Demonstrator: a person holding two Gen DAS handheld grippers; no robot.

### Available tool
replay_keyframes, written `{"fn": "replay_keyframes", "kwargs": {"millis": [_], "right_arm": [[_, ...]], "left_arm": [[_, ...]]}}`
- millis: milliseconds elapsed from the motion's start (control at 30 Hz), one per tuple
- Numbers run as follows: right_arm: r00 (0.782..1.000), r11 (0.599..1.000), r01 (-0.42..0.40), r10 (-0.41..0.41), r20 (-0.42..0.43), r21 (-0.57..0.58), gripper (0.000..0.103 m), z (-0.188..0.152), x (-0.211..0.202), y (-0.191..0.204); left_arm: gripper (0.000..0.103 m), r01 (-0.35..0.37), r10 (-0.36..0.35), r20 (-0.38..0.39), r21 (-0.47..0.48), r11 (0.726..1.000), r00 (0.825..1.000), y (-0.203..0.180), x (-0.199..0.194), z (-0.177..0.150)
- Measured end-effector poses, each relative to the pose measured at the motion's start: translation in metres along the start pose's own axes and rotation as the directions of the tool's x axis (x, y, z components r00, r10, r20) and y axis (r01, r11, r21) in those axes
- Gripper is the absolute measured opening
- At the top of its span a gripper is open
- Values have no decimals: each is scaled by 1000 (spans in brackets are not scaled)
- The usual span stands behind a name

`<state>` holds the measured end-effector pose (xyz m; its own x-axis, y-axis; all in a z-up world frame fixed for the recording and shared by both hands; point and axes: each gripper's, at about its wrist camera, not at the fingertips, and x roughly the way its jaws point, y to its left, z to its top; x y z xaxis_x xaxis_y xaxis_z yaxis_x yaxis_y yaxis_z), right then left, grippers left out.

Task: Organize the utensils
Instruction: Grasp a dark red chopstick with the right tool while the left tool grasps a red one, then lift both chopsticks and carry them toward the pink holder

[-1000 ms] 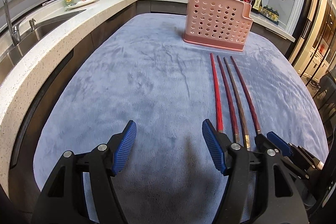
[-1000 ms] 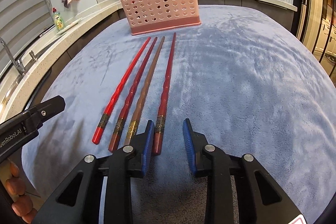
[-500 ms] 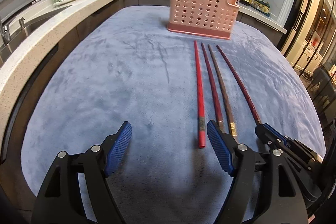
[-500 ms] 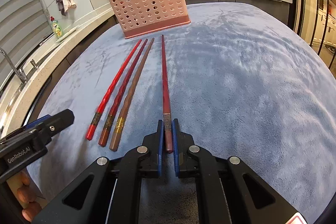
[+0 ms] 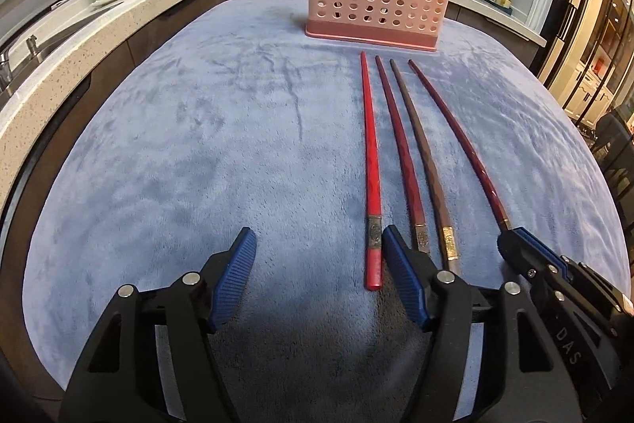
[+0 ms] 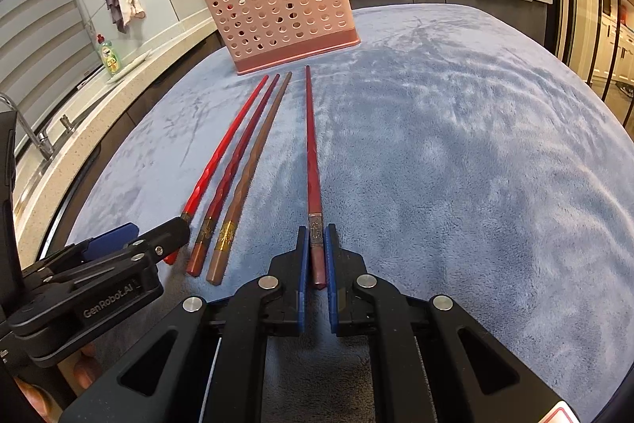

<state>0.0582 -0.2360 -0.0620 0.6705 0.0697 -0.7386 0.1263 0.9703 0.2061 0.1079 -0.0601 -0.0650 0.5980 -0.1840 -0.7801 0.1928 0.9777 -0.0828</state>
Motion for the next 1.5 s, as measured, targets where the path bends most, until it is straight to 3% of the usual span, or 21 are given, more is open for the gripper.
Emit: {"fn": "replay_keyframes", "kwargs": {"millis": [100, 233, 267, 600, 900, 1200, 1500], "right_arm": [[1000, 1000, -3, 3, -1, 3, 7, 0, 0, 0], [1000, 1000, -10, 10, -6, 10, 7, 1, -2, 0], [1000, 1000, -12, 12, -5, 12, 7, 1, -4, -2], [998, 998, -48, 45, 50, 42, 7, 12, -34, -8], [986, 994, -85, 75, 148, 67, 7, 42, -71, -11], [960, 991, -111, 88, 267, 72, 7, 89, -108, -16], [935, 988, -140, 114, 336, 56, 7, 141, -119, -13]], "left_arm": [[47, -9, 9, 6, 7, 1000, 1000, 0, -1, 0], [13, 12, -12, -1, 13, 1000, 1000, 3, -3, 1], [11, 18, -18, -3, 14, 1000, 1000, 3, -4, 2], [10, 39, -39, 18, 2, 999, 999, 6, -24, 9], [9, 77, -75, 108, -20, 997, 991, 14, -66, 35], [7, 107, -99, 205, -27, 994, 974, 21, -102, 75], [6, 121, -112, 286, -13, 993, 952, 20, -121, 132]]}}
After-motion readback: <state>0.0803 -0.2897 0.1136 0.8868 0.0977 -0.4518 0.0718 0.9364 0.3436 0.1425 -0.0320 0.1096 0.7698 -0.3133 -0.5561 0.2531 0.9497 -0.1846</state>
